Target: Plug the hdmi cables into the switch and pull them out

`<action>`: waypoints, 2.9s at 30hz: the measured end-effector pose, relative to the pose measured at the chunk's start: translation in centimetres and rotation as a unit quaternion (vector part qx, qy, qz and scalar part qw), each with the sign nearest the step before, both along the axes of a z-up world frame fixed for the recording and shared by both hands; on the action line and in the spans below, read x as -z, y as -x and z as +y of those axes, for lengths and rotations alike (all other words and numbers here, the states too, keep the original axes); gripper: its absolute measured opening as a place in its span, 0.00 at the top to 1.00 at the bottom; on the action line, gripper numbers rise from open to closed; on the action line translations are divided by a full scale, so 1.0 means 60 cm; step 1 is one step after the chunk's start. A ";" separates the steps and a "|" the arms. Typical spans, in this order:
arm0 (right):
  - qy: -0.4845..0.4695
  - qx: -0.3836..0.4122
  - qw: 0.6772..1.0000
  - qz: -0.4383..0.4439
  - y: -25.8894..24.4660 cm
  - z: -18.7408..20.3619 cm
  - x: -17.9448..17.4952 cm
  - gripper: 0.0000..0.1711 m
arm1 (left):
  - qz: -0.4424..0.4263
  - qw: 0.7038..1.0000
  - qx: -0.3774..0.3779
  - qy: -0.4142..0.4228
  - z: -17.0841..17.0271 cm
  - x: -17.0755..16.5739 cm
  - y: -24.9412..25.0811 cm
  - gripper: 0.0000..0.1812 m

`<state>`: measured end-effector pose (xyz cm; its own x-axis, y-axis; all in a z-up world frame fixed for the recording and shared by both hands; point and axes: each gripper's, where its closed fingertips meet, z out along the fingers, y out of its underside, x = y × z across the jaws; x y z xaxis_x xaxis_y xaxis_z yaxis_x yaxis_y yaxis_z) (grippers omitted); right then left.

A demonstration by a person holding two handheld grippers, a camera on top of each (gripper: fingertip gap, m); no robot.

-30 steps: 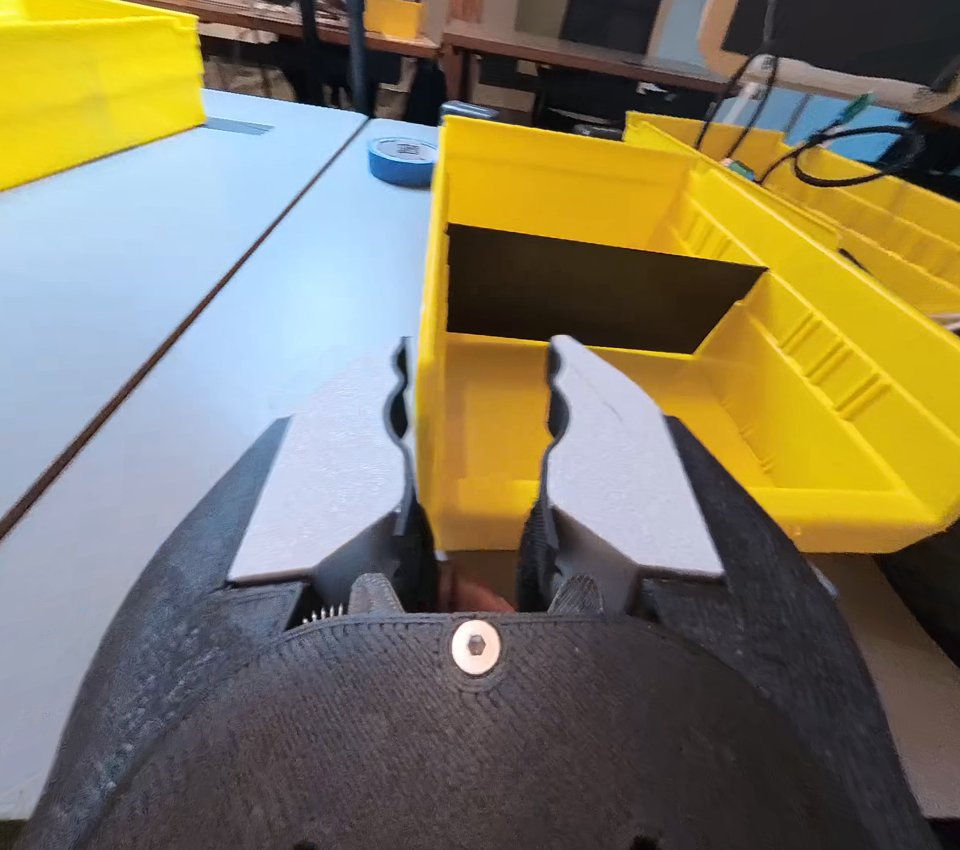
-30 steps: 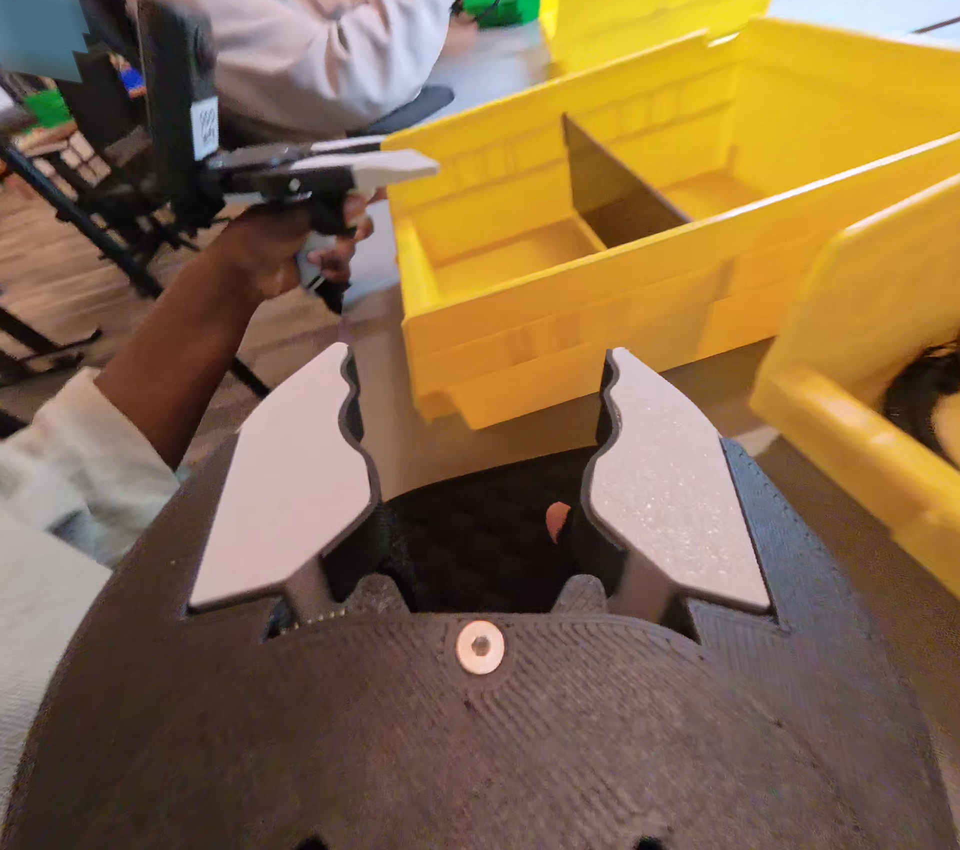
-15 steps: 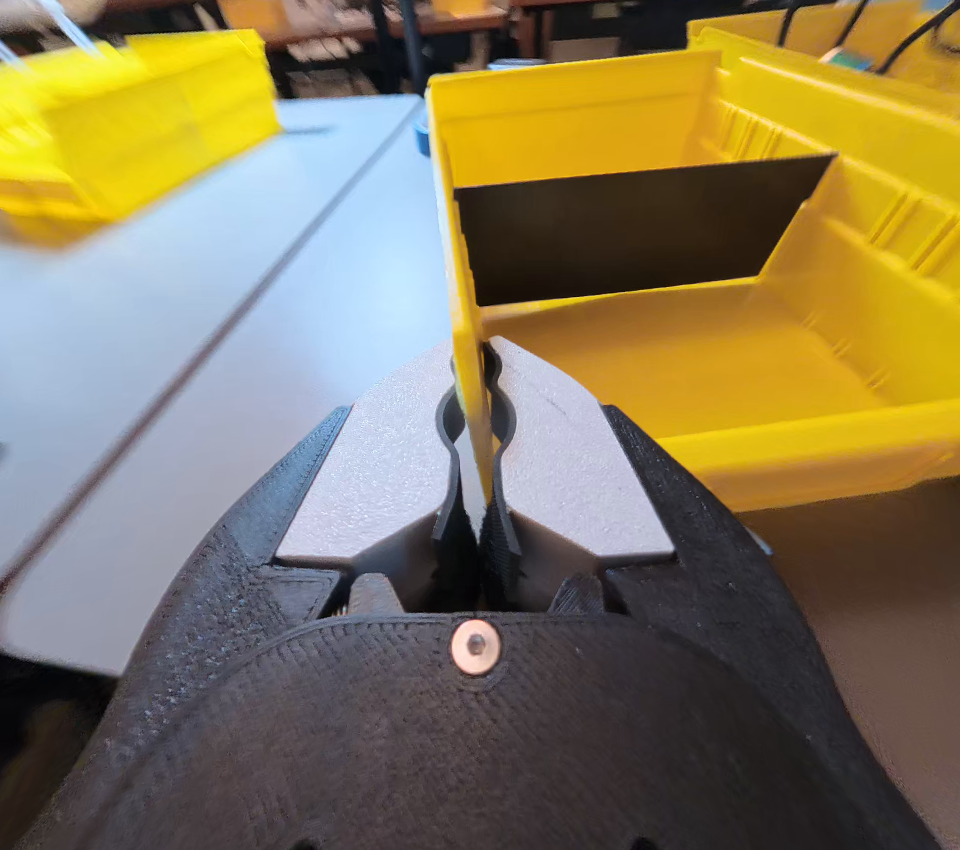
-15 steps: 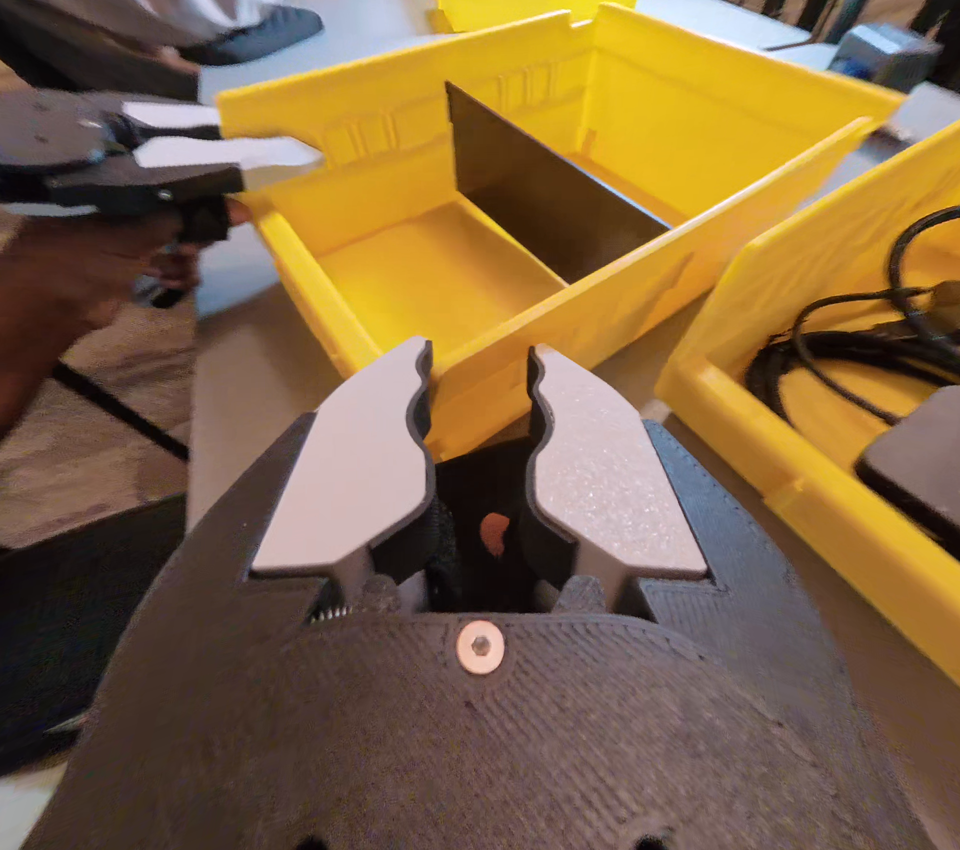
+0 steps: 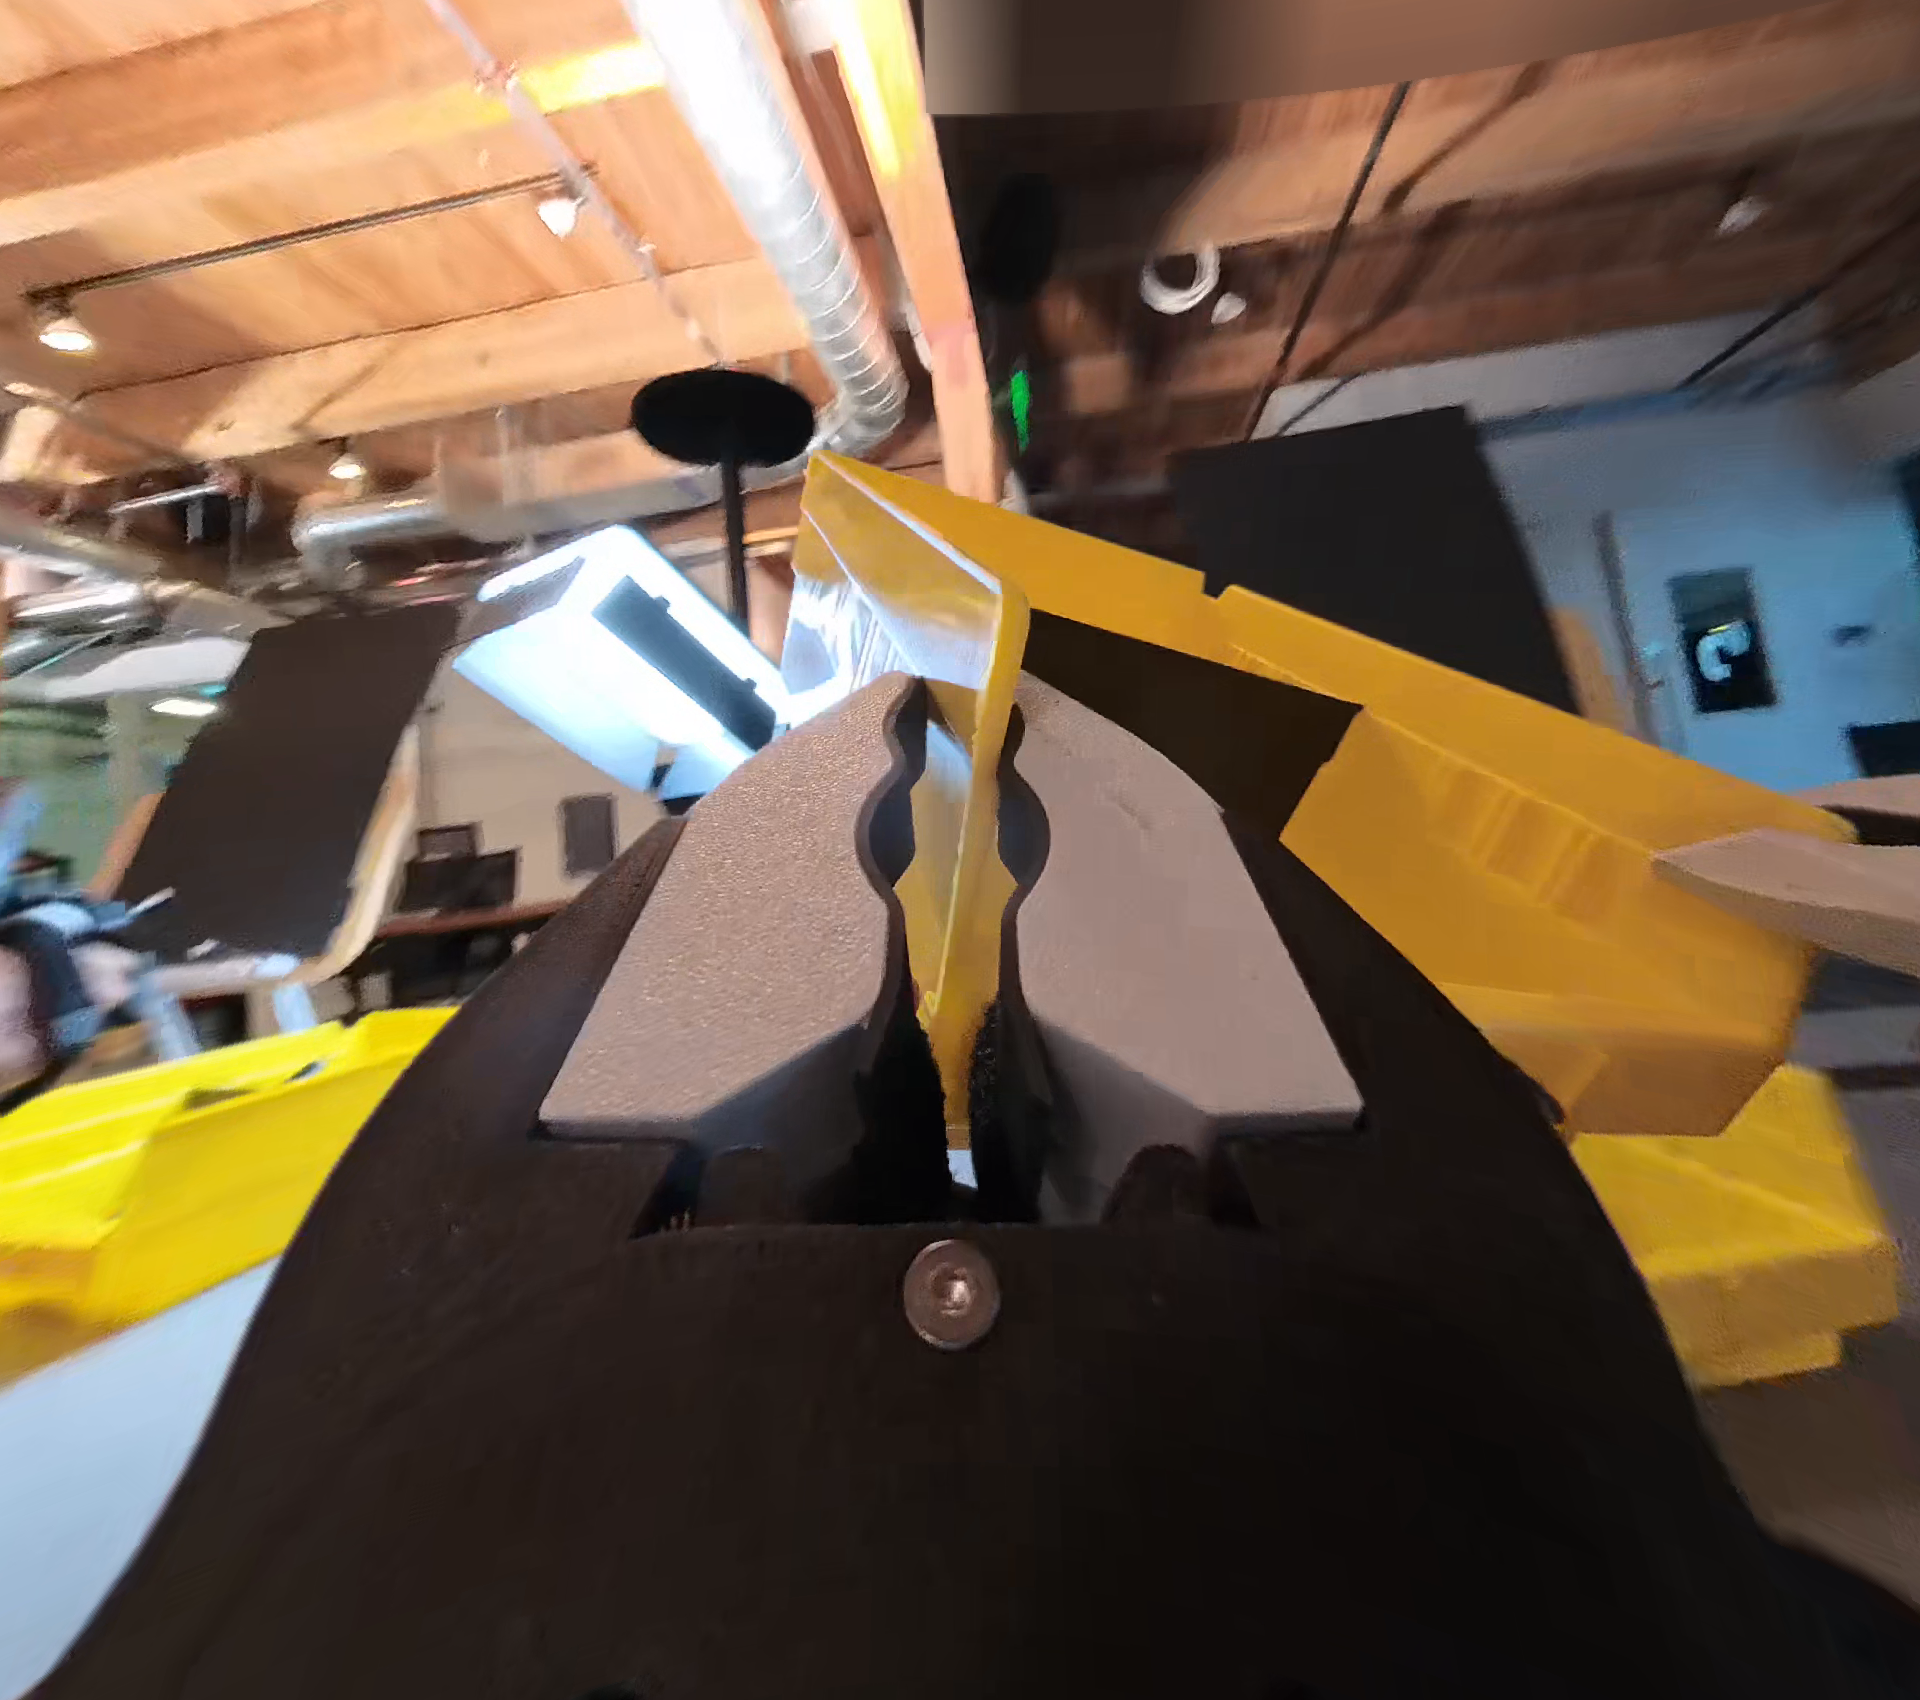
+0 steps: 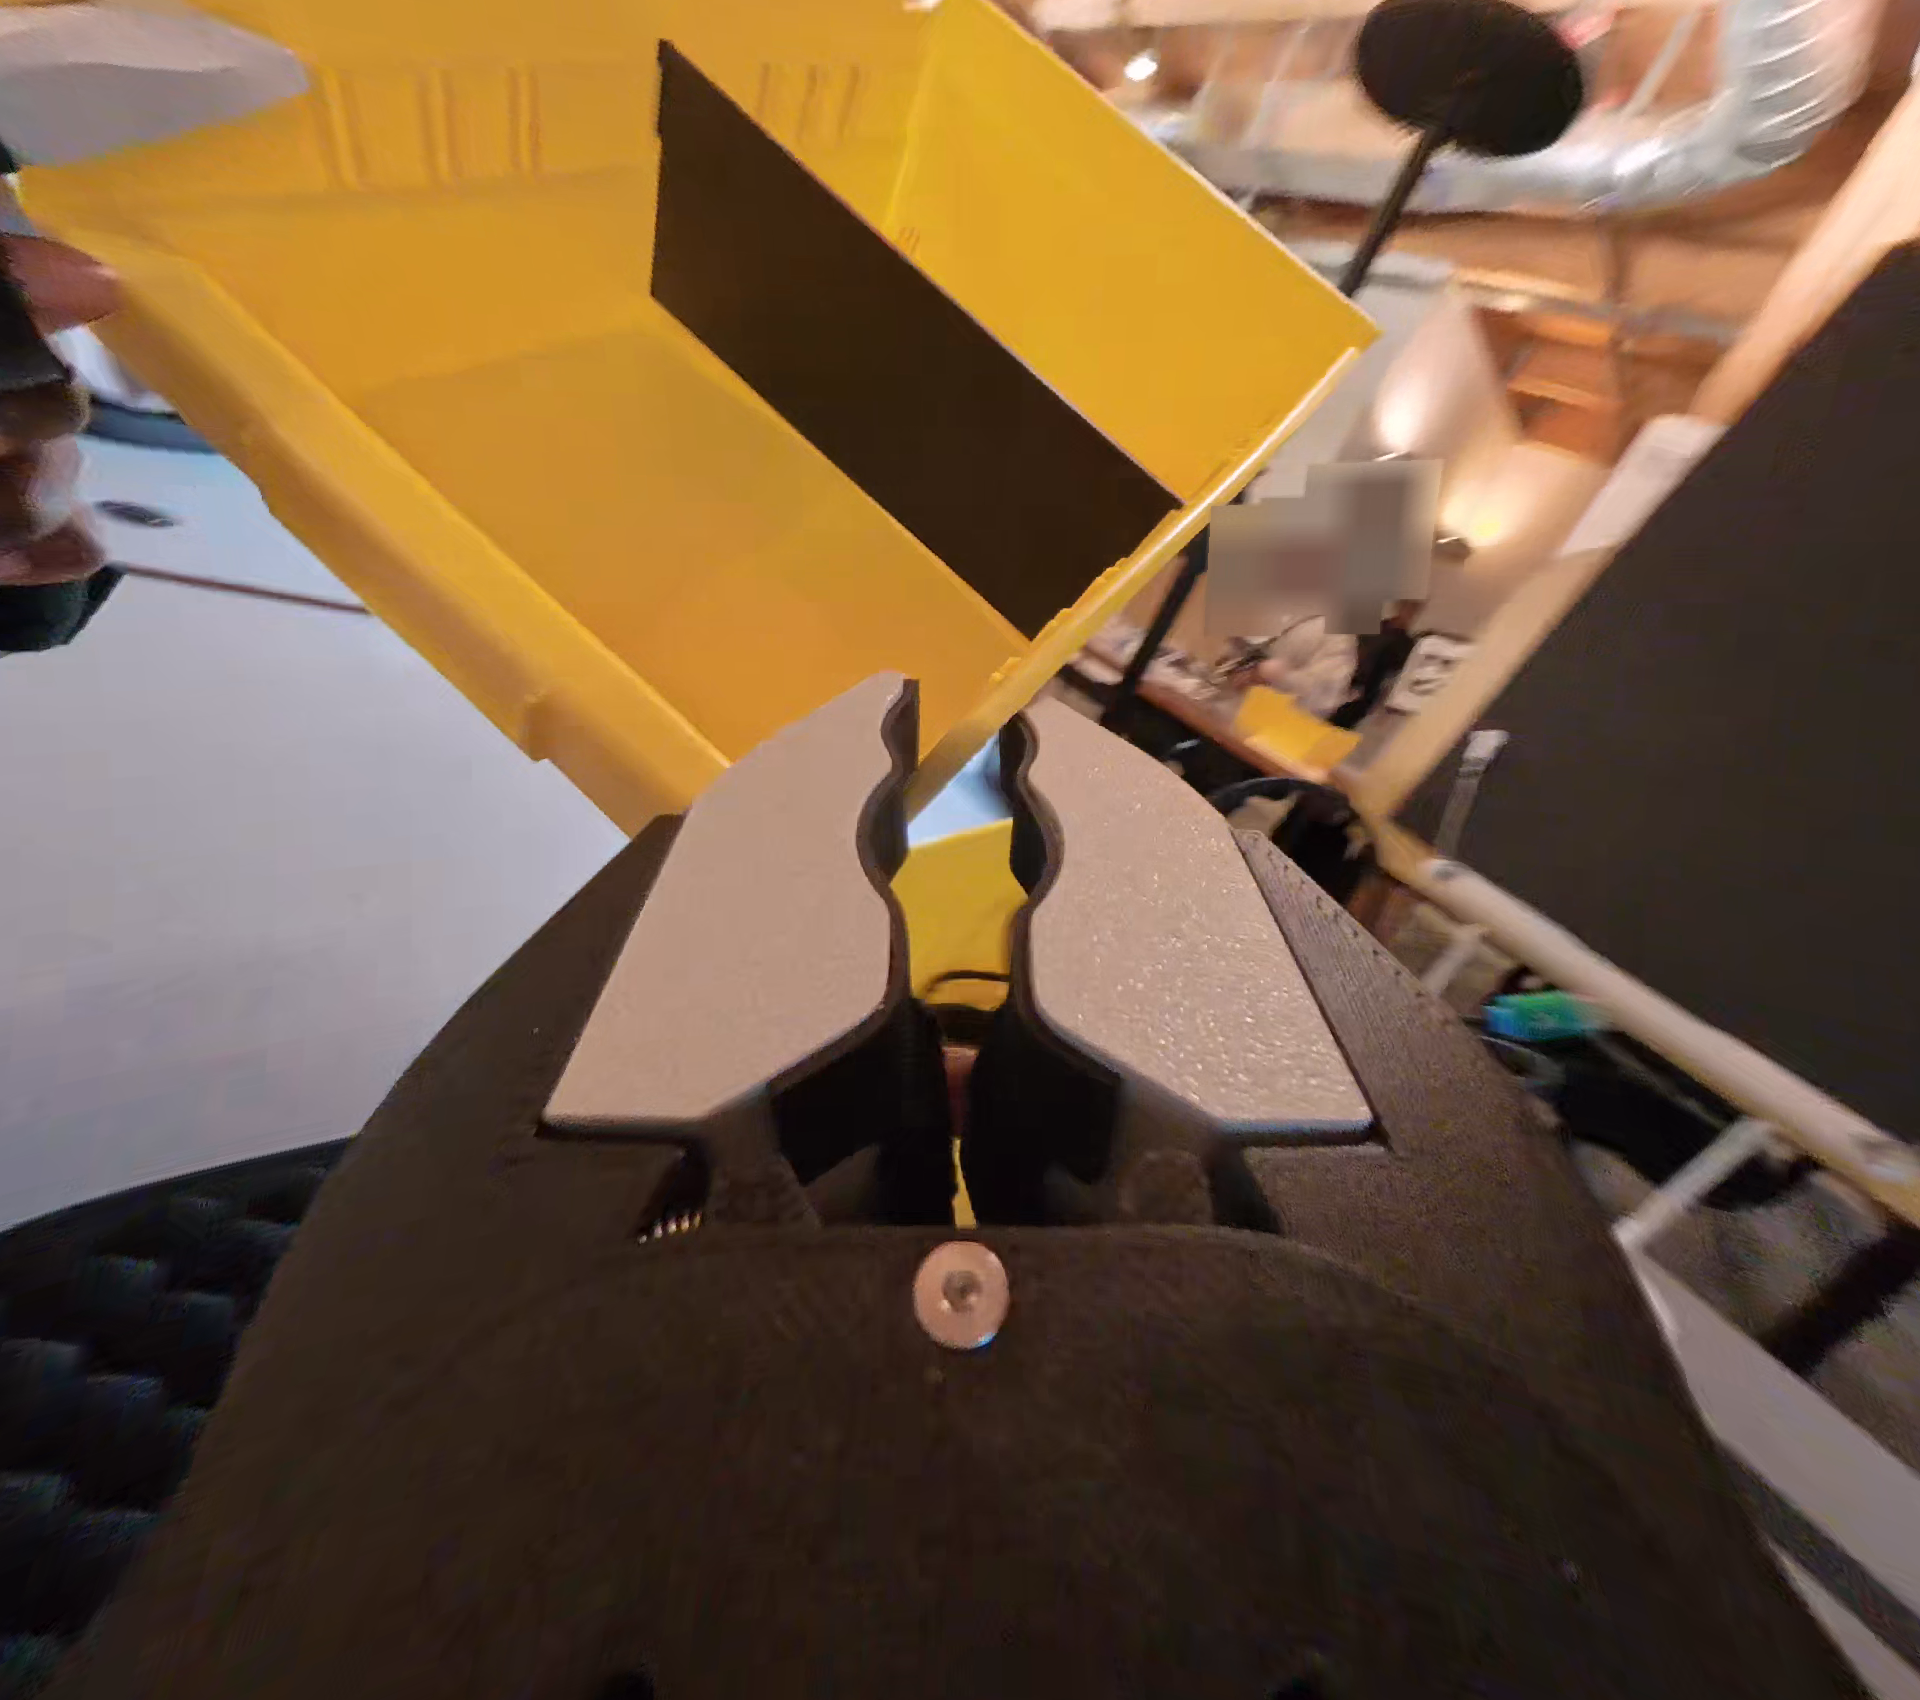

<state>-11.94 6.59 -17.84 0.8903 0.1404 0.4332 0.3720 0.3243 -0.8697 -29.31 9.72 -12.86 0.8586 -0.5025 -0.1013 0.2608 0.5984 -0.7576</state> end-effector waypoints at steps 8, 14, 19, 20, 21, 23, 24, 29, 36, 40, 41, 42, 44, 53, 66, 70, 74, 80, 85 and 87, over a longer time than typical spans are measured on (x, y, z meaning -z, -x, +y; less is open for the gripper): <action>-0.026 0.174 0.984 0.010 -0.220 -0.139 -0.029 0.92 | 0.030 0.984 0.175 0.001 -0.049 -0.038 -0.260 0.94; 0.022 0.254 0.966 0.052 -0.379 -0.236 0.009 0.92 | 0.069 0.964 0.253 0.049 -0.099 -0.004 -0.452 0.94; 0.068 0.297 0.950 0.071 -0.475 -0.284 0.053 0.92 | 0.113 0.944 0.295 0.090 -0.122 0.043 -0.571 0.93; 0.073 0.306 0.946 0.074 -0.490 -0.290 0.061 0.92 | 0.119 0.941 0.300 0.098 -0.123 0.053 -0.589 0.93; 0.079 0.315 0.943 0.077 -0.503 -0.296 0.071 0.92 | 0.125 0.938 0.305 0.107 -0.125 0.064 -0.605 0.93; 0.089 0.333 0.935 0.082 -0.525 -0.305 0.089 0.92 | 0.137 0.932 0.313 0.124 -0.128 0.085 -0.634 0.93; 0.095 0.339 0.932 0.085 -0.535 -0.308 0.099 0.92 | 0.144 0.928 0.316 0.132 -0.128 0.095 -0.646 0.93; 0.131 0.359 0.919 0.097 -0.572 -0.320 0.153 0.92 | 0.179 0.907 0.334 0.183 -0.129 0.157 -0.697 0.93; 0.155 0.381 0.905 0.108 -0.603 -0.338 0.185 0.92 | 0.230 0.890 0.343 0.195 -0.143 0.207 -0.729 0.91; 0.172 0.399 0.892 0.123 -0.622 -0.347 0.204 0.92 | 0.295 0.832 0.391 0.259 -0.161 0.252 -0.745 0.82; 0.175 0.400 0.892 0.121 -0.623 -0.347 0.206 0.92 | 0.318 0.810 0.404 0.282 -0.168 0.268 -0.747 0.76; 0.176 0.398 0.893 0.112 -0.623 -0.347 0.206 0.91 | 0.337 0.787 0.419 0.303 -0.178 0.279 -0.748 0.69; 0.172 0.402 0.896 0.076 -0.624 -0.352 0.197 0.87 | 0.346 0.756 0.462 0.309 -0.199 0.264 -0.734 0.62; 0.109 0.307 0.929 -0.174 -0.518 -0.332 0.109 0.58 | 0.555 0.778 0.260 0.139 -0.097 0.266 -0.520 0.61; 0.355 0.249 0.803 -0.409 -0.476 -0.207 0.283 0.77 | 0.735 0.668 0.055 0.102 0.082 0.397 -0.437 0.81; 0.382 0.275 0.786 -0.401 -0.495 -0.214 0.289 0.82 | 0.747 0.652 0.047 0.117 0.108 0.398 -0.392 0.81; 0.411 0.315 0.758 -0.395 -0.538 -0.246 0.290 0.82 | 0.755 0.642 0.032 0.128 0.134 0.398 -0.333 0.80; 0.439 0.375 0.729 -0.368 -0.606 -0.313 0.289 0.81 | 0.754 0.639 0.009 0.151 0.161 0.397 -0.242 0.80; 0.448 0.402 0.715 -0.355 -0.633 -0.349 0.289 0.81 | 0.752 0.636 -0.016 0.171 0.177 0.397 -0.162 0.80; 0.453 0.413 0.709 -0.349 -0.639 -0.363 0.289 0.81 | 0.749 0.637 -0.024 0.179 0.180 0.396 -0.129 0.80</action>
